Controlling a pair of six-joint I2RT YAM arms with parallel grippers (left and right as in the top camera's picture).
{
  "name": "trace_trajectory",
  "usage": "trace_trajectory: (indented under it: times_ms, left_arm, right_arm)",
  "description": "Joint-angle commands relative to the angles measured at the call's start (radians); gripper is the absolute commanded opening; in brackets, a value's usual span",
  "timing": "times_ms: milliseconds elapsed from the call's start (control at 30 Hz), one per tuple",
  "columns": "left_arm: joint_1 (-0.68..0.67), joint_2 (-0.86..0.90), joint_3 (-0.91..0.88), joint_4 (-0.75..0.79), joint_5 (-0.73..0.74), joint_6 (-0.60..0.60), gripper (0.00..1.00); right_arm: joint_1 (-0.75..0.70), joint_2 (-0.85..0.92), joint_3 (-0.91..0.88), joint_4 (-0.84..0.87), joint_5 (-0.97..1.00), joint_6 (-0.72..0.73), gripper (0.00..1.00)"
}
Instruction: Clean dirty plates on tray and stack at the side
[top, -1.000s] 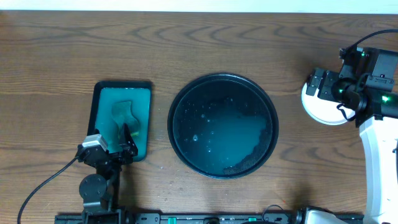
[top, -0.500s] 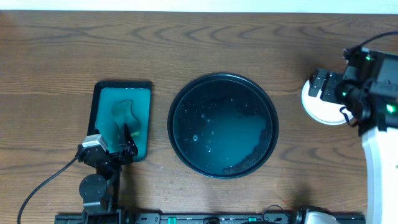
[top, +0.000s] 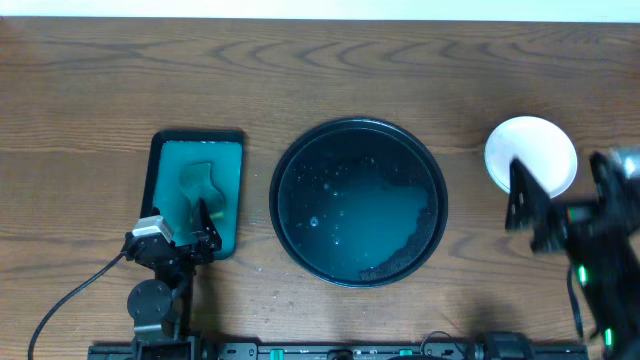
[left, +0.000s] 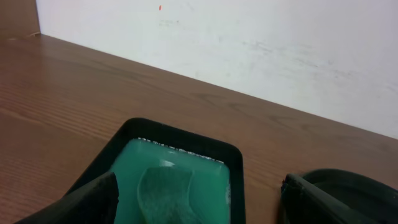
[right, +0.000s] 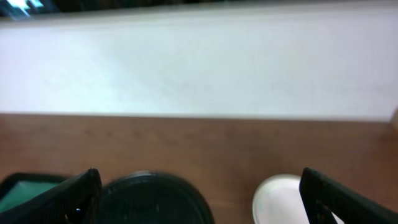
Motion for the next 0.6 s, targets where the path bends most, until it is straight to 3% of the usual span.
trace_trajectory:
  times_ms: [0, 300, 567]
  left_arm:
    - [0.006, -0.006, -0.015, -0.037, -0.005, -0.002, 0.84]
    - [0.006, -0.006, -0.015, -0.038, -0.005, -0.002, 0.84]
    - [0.006, -0.006, -0.015, -0.037, -0.005, -0.002, 0.84]
  right_arm:
    - [0.045, -0.114, -0.11, 0.035, 0.012, -0.016, 0.99]
    - [0.067, -0.455, -0.632, 0.464, -0.099, -0.008, 0.99]
    - [0.067, -0.614, -1.031, 0.921, -0.194, -0.008, 0.99]
